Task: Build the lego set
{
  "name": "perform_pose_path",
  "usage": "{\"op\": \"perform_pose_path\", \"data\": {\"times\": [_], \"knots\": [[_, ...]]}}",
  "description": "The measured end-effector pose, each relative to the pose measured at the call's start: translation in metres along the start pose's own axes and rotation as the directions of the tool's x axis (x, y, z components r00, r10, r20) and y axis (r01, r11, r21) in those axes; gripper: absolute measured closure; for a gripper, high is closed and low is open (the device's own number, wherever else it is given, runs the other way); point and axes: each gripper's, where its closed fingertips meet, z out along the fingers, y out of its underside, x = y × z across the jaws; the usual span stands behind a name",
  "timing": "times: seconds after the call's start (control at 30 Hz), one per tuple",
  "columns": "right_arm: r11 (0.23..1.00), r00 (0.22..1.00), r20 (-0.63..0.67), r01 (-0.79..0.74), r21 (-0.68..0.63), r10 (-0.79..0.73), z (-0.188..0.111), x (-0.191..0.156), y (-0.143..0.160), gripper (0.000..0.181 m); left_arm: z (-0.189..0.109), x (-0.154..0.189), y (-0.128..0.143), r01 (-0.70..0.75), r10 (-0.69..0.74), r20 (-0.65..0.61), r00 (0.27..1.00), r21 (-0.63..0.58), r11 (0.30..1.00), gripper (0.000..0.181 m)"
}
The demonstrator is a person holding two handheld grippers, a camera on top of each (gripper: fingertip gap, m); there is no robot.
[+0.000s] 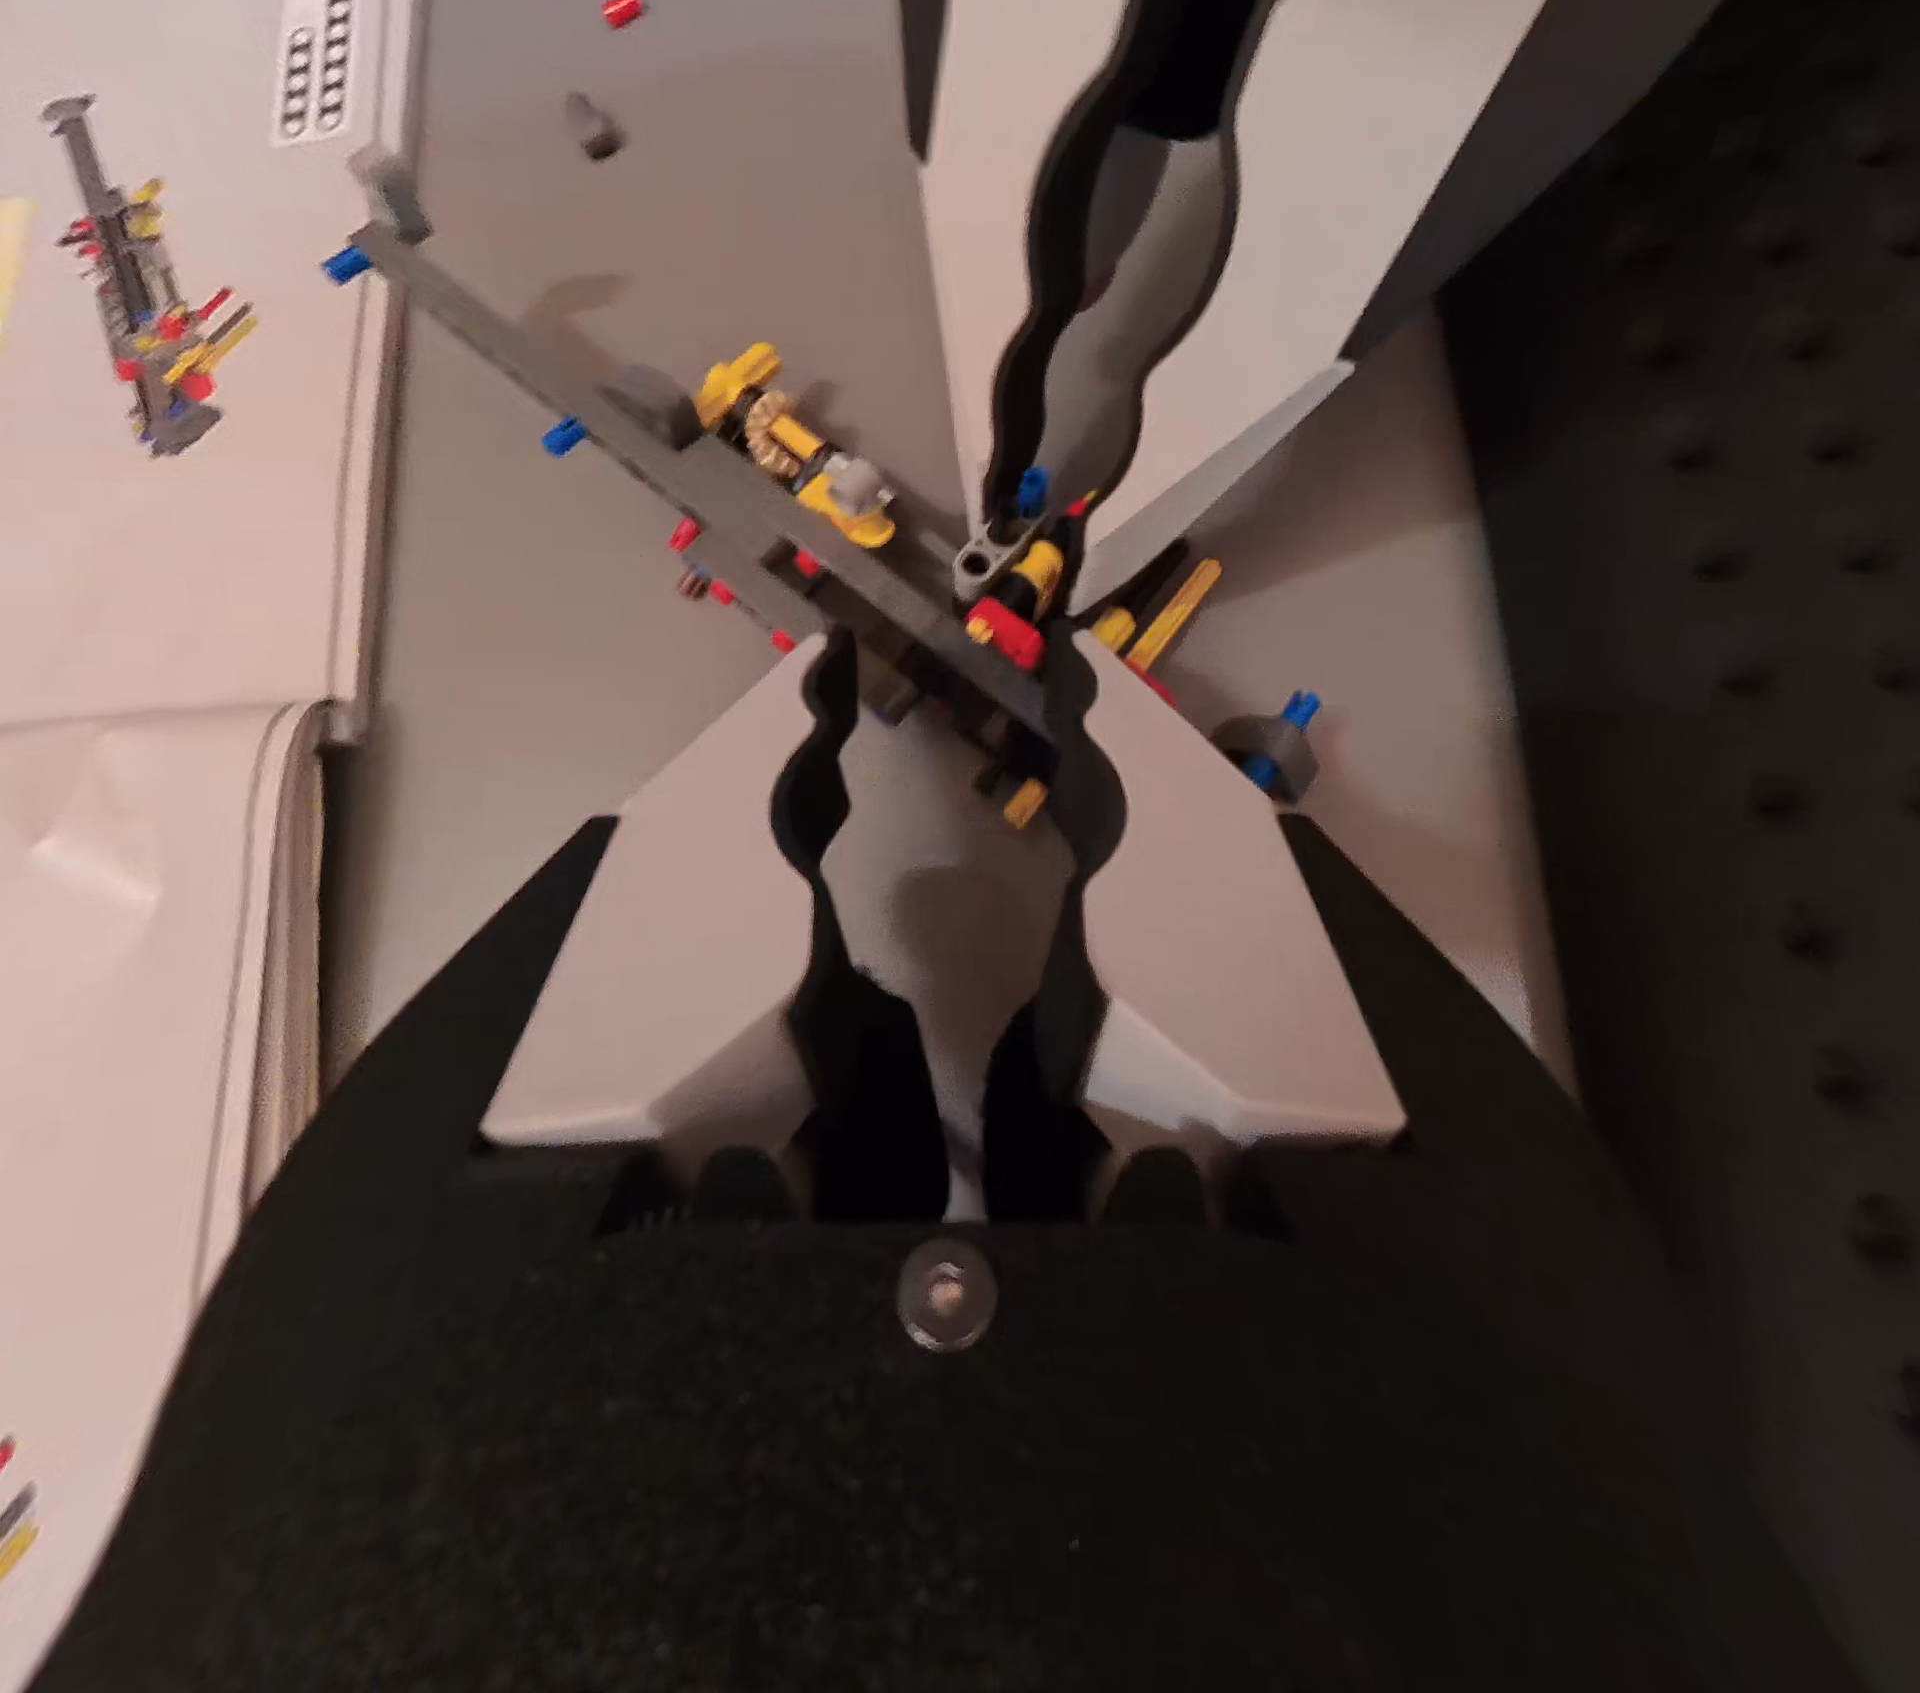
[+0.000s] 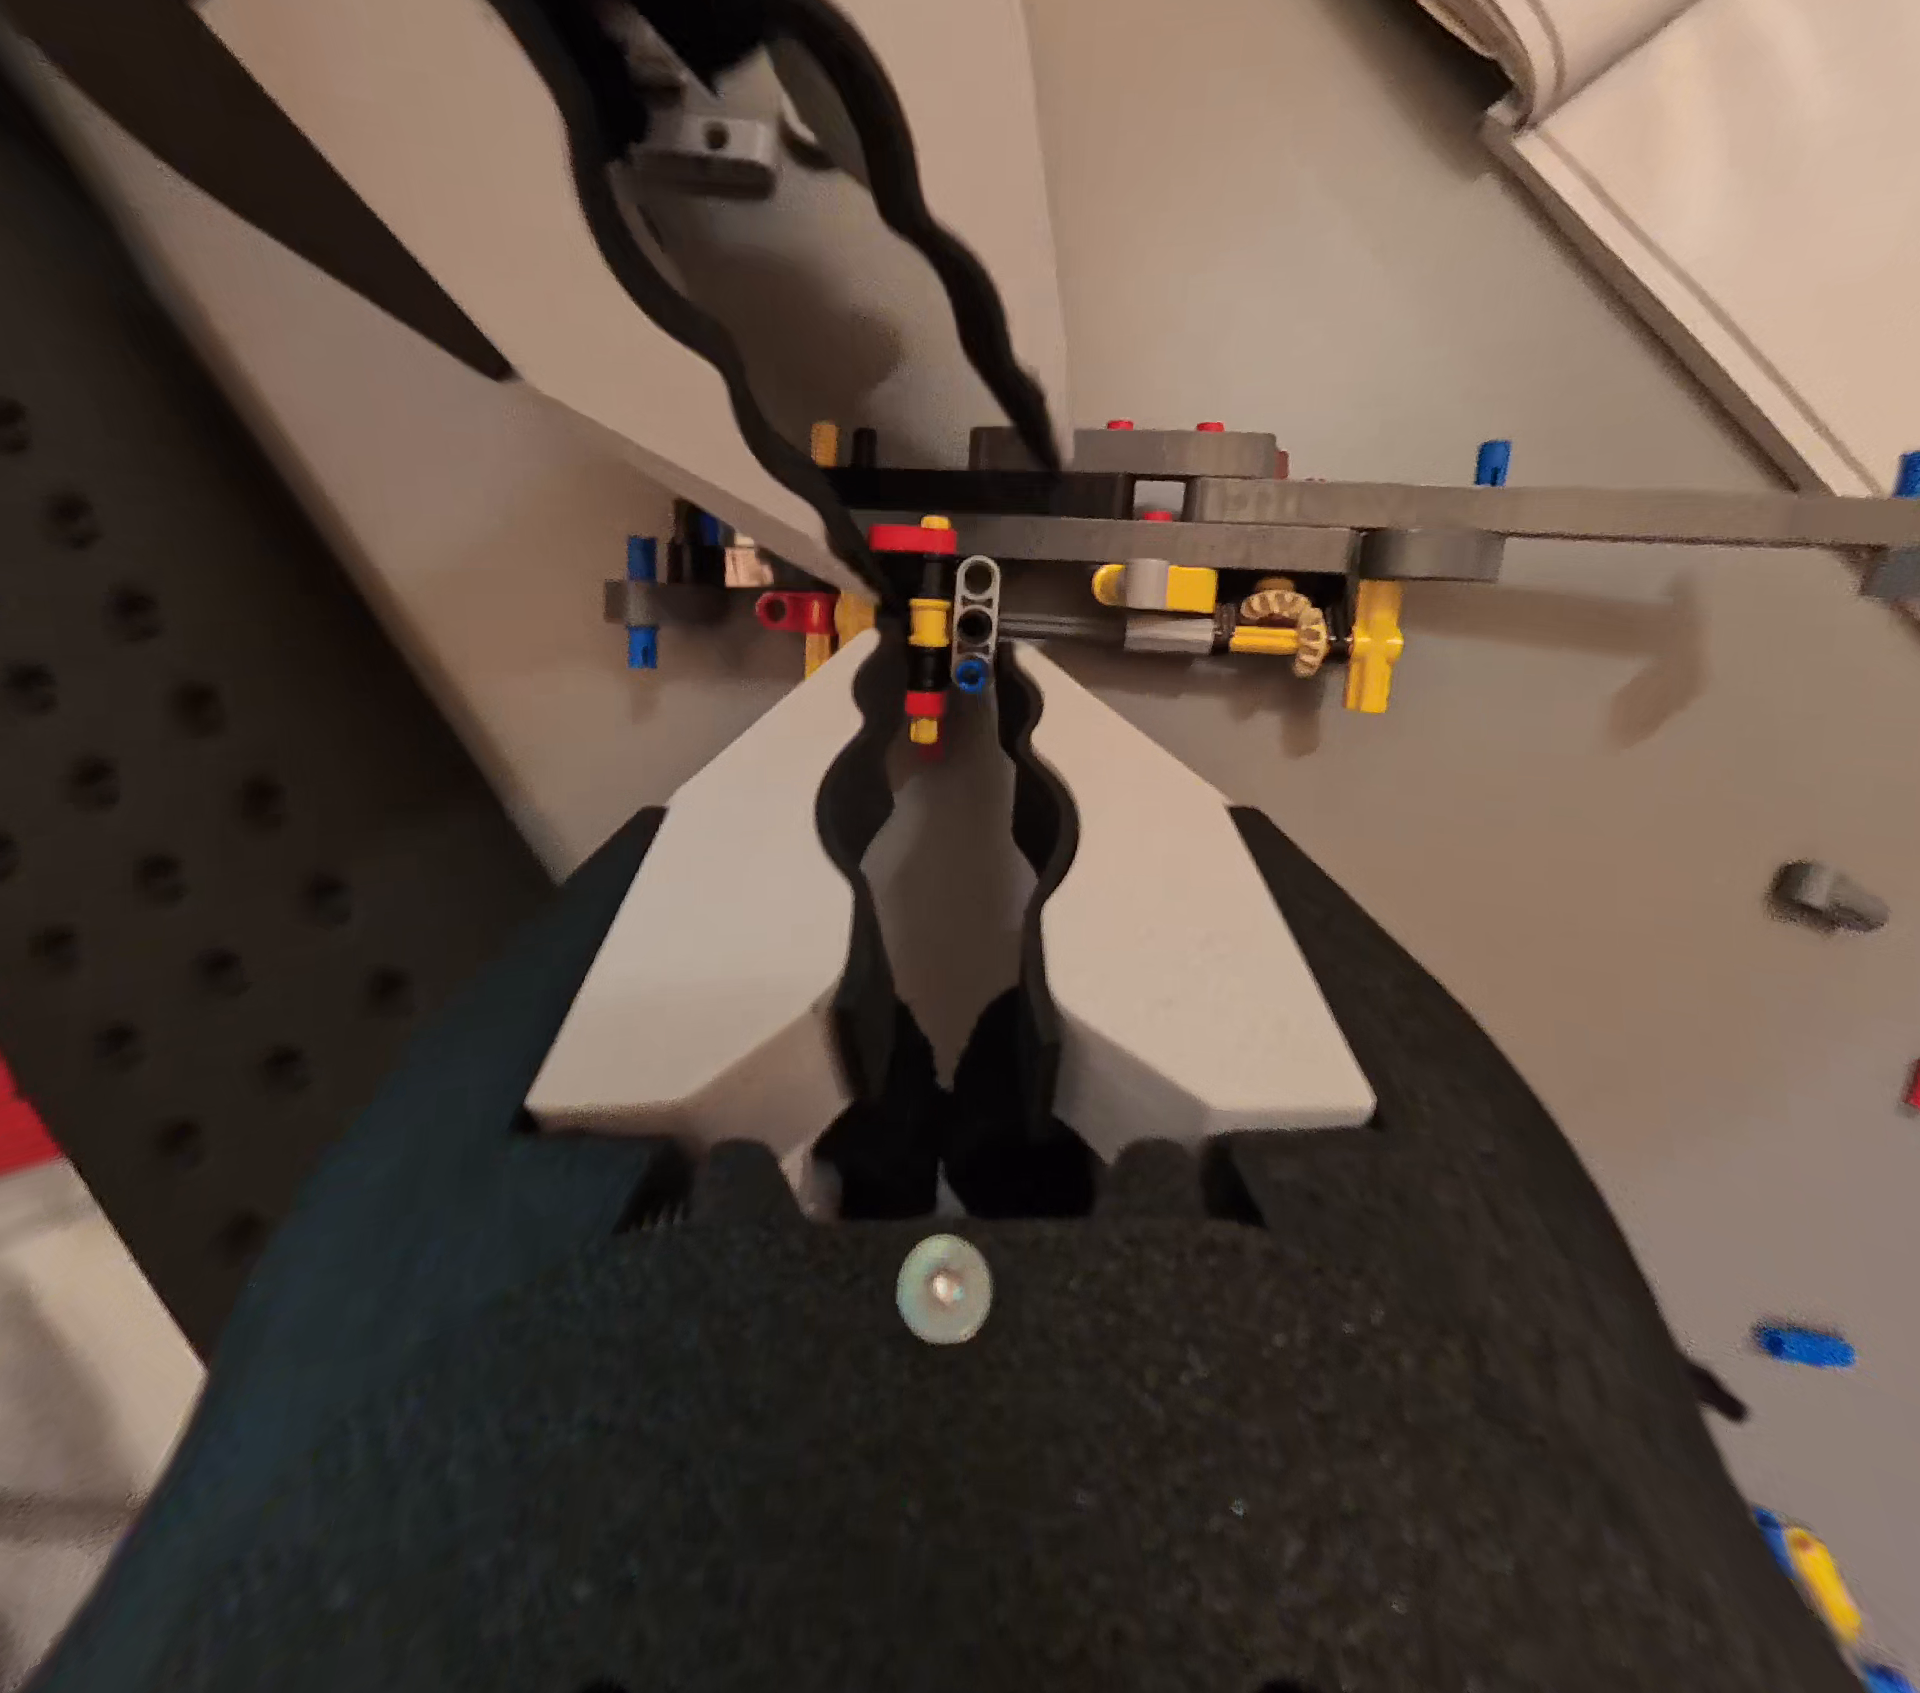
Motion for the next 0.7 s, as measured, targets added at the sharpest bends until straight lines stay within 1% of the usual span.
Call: {"op": "perform_pose_path", "data": {"times": [0.07, 0.1, 0.17, 0.23, 0.3, 0.4, 0.47, 0.53, 0.6, 0.7], "knots": [[0.998, 0.999, -0.007, -0.053, 0.035, 0.053, 0.003, -0.001, -0.004, 0.164, -0.011, -0.005, 0.003, 0.038, -0.038, 0.019, 0.999, -0.003, 0.999, 0.145], [0.996, 0.998, -0.009, -0.068, 0.059, 0.068, 0.004, -0.002, -0.008, 0.161, -0.018, -0.009, 0.005, 0.059, -0.058, 0.038, 0.998, -0.007, 0.998, 0.147], [0.996, 0.998, -0.013, -0.053, 0.070, 0.054, 0.006, -0.005, -0.010, 0.162, -0.034, -0.018, 0.008, 0.094, -0.095, 0.116, 0.989, 0.008, 0.996, 0.149], [0.996, 0.998, -0.064, -0.024, 0.088, 0.030, 0.008, -0.002, -0.013, 0.165, -0.054, -0.024, 0.009, 0.142, -0.149, 0.193, 0.970, 0.047, 0.989, 0.151], [0.995, 0.995, -0.097, -0.024, 0.094, 0.033, 0.009, 0.000, -0.015, 0.166, -0.076, -0.028, 0.010, 0.183, -0.207, 0.271, 0.940, 0.115, 0.976, 0.153], [0.994, 0.991, -0.115, -0.064, 0.085, 0.074, 0.007, 0.001, -0.017, 0.167, -0.108, -0.029, 0.007, 0.227, -0.320, 0.355, 0.878, 0.279, 0.933, 0.158], [0.992, 0.981, -0.166, -0.082, 0.092, 0.096, 0.004, 0.007, -0.018, 0.167, -0.122, -0.026, 0.008, 0.266, -0.401, 0.360, 0.843, 0.369, 0.891, 0.158], [0.993, 0.976, -0.195, -0.075, 0.089, 0.092, 0.002, 0.008, -0.021, 0.167, -0.129, -0.021, 0.012, 0.303, -0.461, 0.348, 0.816, 0.423, 0.854, 0.159], [0.991, 0.976, -0.192, -0.083, 0.104, 0.102, 0.001, 0.005, -0.026, 0.167, -0.129, -0.016, 0.020, 0.341, -0.497, 0.330, 0.803, 0.429, 0.837, 0.159], [0.989, 0.970, -0.213, -0.095, 0.109, 0.117, 0.001, 0.009, -0.032, 0.167, -0.128, -0.013, 0.031, 0.360, -0.516, 0.346, 0.784, 0.423, 0.831, 0.159]]}}
